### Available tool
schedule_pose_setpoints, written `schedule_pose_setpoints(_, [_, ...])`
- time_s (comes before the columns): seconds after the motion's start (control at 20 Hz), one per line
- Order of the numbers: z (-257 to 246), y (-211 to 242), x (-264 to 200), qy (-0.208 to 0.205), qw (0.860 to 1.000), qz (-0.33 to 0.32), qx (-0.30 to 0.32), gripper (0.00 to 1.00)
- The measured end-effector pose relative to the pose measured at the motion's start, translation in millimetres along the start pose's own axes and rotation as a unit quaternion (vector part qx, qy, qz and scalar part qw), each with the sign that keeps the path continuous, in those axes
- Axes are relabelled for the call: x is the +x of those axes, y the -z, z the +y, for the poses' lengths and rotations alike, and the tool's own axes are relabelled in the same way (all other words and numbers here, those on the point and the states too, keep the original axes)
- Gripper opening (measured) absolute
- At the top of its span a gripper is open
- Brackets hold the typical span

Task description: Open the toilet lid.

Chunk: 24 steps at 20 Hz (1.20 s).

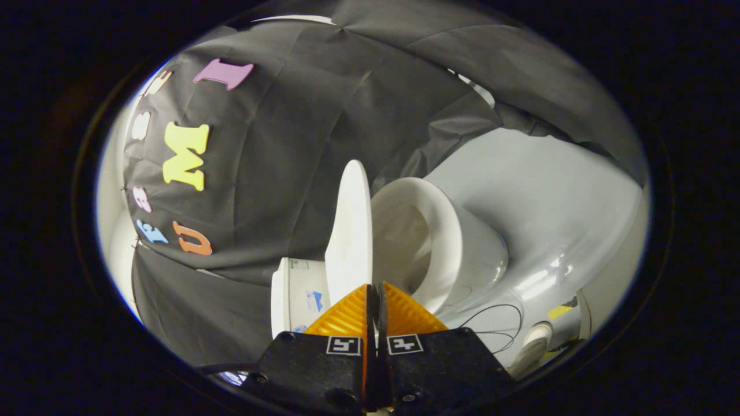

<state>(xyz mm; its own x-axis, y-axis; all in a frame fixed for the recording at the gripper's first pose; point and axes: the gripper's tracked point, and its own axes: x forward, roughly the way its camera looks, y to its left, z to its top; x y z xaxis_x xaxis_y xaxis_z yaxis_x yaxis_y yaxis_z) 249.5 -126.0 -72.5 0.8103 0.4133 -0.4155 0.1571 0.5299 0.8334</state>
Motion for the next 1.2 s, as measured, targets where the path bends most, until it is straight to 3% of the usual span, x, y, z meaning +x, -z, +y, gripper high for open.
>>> schedule_pose_setpoints(0.45, [51,7,-14,-0.031,0.999,0.004,-0.023,0.06])
schedule_pose_setpoints(1.2, [97,16,-21,-0.013,0.999,0.001,-0.051,0.07])
